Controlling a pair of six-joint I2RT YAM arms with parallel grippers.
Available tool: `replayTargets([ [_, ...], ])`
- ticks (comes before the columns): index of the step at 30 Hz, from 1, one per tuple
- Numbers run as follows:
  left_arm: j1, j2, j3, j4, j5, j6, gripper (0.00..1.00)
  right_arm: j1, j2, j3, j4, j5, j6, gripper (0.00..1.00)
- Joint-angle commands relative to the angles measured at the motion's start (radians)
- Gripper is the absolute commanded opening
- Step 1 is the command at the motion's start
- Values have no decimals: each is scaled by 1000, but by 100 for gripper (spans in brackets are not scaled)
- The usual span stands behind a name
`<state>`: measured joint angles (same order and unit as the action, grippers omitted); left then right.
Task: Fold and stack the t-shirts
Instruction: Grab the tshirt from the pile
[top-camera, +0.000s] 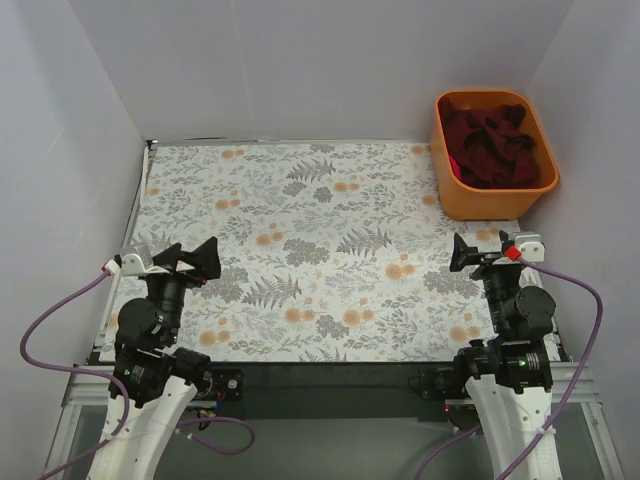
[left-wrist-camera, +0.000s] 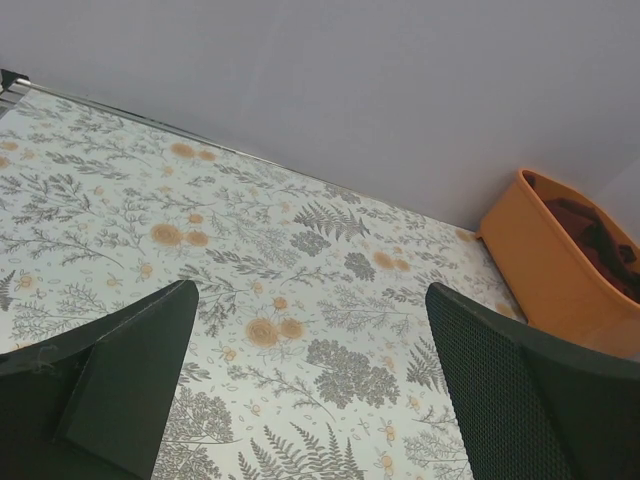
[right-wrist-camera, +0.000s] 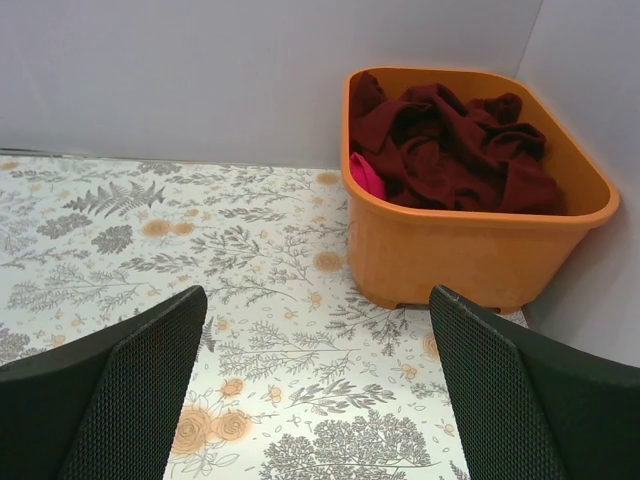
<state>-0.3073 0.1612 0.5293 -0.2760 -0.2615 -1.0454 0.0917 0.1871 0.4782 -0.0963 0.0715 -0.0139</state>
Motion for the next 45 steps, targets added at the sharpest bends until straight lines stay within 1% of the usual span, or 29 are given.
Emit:
replayTargets([
  [1, -1, 0, -12, 8, 1, -5, 98, -4, 9, 17, 35, 8, 6, 98],
  [5, -1, -8, -20, 15, 5, -15, 98, -4, 34, 20, 40, 13, 6, 98],
  [8, -3, -18, -28, 18, 1, -27, 98, -3, 83, 43, 52, 17, -18, 98],
  [11, -3, -31, -32, 14, 13, -57, 98, -4, 184, 88, 81, -45, -53, 99],
  [12, -3, -35, -34, 12, 19, -68, 98, -4, 262, 103, 84, -64, -58, 98],
  [14, -3, -46, -37, -3, 28, -96, 98, -4, 357, 178, 83, -43, -34, 98],
  [15, -3, -49, -38, -9, 36, -134, 98, -3, 461, 215, 79, 6, -11, 98],
  [17, -7, -52, -41, -31, 51, -156, 98, -3, 567, 324, 64, 33, 34, 98],
  [18, -9, -54, -41, -37, 56, -162, 98, -4, 671, 362, 64, 63, 46, 98],
  [19, -10, -55, -40, -43, 51, -162, 98, -3, 722, 397, 58, 89, 64, 98],
  [20, -13, -57, -40, -43, 42, -162, 98, -6, 823, 483, 53, 112, 96, 98],
  [21, -13, -58, -43, -45, 28, -162, 98, -6, 874, 522, 49, 155, 110, 99],
  [22, -15, -61, -43, -48, 27, -163, 98, -12, 923, 569, 44, 163, 127, 98],
  [23, -15, -61, -43, -49, 28, -163, 98, -33, 1015, 645, 40, 157, 159, 98],
  [25, -16, -61, -41, -46, 37, -166, 98, -61, 1106, 729, 27, 123, 207, 98],
  [26, -18, -63, -43, -48, 41, -166, 98, -82, 1147, 797, 26, 104, 247, 98],
  [27, -18, -61, -43, -48, 44, -165, 98, -116, 1222, 828, 27, 67, 264, 97],
  [28, -18, -61, -42, -48, 47, -165, 98, -127, 1261, 858, 26, 51, 276, 94],
  [29, -18, -60, -43, -48, 48, -165, 98, -147, 1329, 891, 27, 38, 287, 88],
  [31, -16, -60, -43, -46, 51, -163, 98, -161, 1396, 977, 30, 1, 310, 88],
  [32, -16, -57, -43, -45, 51, -163, 98, -170, 1461, 1005, 32, -10, 316, 88],
  [33, -18, -55, -43, -42, 54, -163, 98, -175, 1492, 1058, 35, -34, 327, 87],
  [36, -16, -48, -46, -34, 64, -162, 98, -185, 1610, 1129, 36, -62, 354, 84],
  [40, -18, -38, -43, -31, 82, -157, 98, -185, 1741, 1249, 59, -64, 391, 81],
  [42, -18, -28, -43, -32, 90, -157, 98, -185, 1821, 1293, 64, -105, 399, 77],
  [43, -18, -17, -43, -32, 93, -156, 98, -184, 1868, 1342, 72, -117, 404, 75],
  [45, -16, -8, -43, -32, 100, -156, 98, -185, 1905, 1381, 87, -160, 405, 73],
])
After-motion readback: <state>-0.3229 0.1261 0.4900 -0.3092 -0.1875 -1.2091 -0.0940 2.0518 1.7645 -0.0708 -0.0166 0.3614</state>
